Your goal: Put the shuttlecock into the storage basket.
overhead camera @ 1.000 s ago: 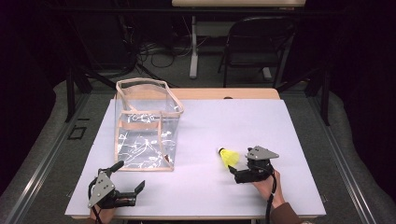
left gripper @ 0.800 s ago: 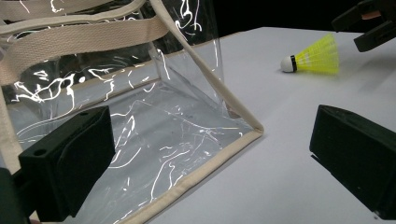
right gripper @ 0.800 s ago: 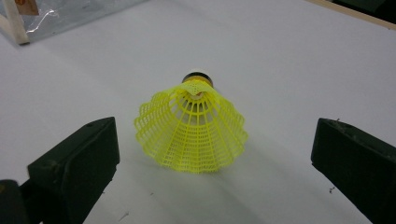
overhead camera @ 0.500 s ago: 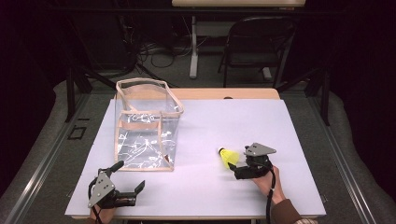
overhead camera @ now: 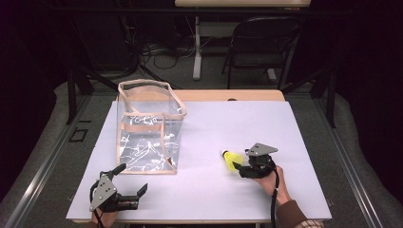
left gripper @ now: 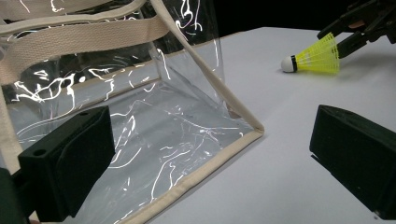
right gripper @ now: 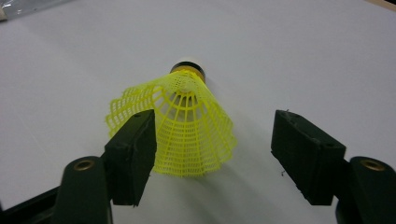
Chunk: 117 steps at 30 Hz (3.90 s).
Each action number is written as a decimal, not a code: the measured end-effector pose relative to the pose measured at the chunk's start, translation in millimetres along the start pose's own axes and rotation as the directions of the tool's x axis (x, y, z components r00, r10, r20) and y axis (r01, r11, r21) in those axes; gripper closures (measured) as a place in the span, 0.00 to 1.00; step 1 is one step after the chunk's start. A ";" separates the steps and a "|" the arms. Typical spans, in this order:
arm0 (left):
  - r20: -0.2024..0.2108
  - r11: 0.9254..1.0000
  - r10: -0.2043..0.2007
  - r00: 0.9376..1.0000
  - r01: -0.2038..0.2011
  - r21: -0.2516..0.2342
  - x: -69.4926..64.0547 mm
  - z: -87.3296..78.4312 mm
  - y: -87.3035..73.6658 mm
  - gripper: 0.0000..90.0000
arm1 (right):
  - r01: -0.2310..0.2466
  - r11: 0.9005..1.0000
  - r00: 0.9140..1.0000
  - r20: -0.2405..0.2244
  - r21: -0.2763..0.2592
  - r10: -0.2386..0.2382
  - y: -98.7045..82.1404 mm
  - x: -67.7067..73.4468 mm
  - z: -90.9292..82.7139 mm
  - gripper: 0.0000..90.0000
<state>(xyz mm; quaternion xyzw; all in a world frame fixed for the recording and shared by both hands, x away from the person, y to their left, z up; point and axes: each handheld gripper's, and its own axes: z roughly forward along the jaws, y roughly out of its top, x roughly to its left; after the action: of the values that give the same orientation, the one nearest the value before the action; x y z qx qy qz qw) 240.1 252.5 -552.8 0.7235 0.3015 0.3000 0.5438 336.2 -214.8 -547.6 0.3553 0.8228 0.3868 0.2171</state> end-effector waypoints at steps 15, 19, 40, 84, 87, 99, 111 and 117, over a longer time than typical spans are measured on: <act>0.002 1.000 0.000 1.000 0.000 0.001 -0.1 0.1 0.0 0.00 | 0.006 0.999 1.000 -0.019 0.039 -0.005 2.6 -4.1 6.7 0.65; 0.002 1.000 0.001 1.000 -0.001 0.001 -0.2 0.0 0.1 0.00 | 0.006 0.999 1.000 -0.012 0.049 -0.006 2.8 -4.0 8.0 0.72; 0.002 1.000 0.000 1.000 0.000 0.004 -0.2 0.1 0.1 0.00 | 0.008 0.996 1.000 0.008 0.086 -0.009 2.3 -4.1 12.0 0.93; 0.007 1.000 -0.004 1.000 0.004 0.006 -0.4 0.3 0.1 0.00 | -0.018 1.000 0.999 0.038 0.013 0.017 15.3 -7.2 -11.0 0.99; 0.007 1.000 -0.003 1.000 0.003 0.007 -0.2 0.4 0.1 0.00 | -0.025 1.000 0.999 0.038 0.006 0.024 16.0 -7.8 -13.0 0.99; 0.007 1.000 -0.002 1.000 0.001 0.007 0.6 1.1 0.1 0.00 | -0.023 0.999 0.999 0.038 0.023 0.022 17.4 -7.7 -13.6 0.99; 0.010 1.000 -0.001 1.000 0.001 0.007 0.6 1.6 0.3 0.00 | -0.017 1.000 0.999 0.035 0.020 0.016 26.3 -6.1 -12.9 0.99; 0.009 1.000 0.001 1.000 -0.001 0.007 0.7 1.5 0.4 0.00 | -0.013 1.000 0.999 0.033 0.012 0.013 31.4 -5.8 -13.1 0.99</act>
<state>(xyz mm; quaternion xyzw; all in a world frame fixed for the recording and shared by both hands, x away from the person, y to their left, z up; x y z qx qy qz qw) 241.8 252.1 -552.8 0.7270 0.2997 0.2958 0.5423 344.8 -211.4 -514.3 0.3684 0.8191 0.3773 0.2260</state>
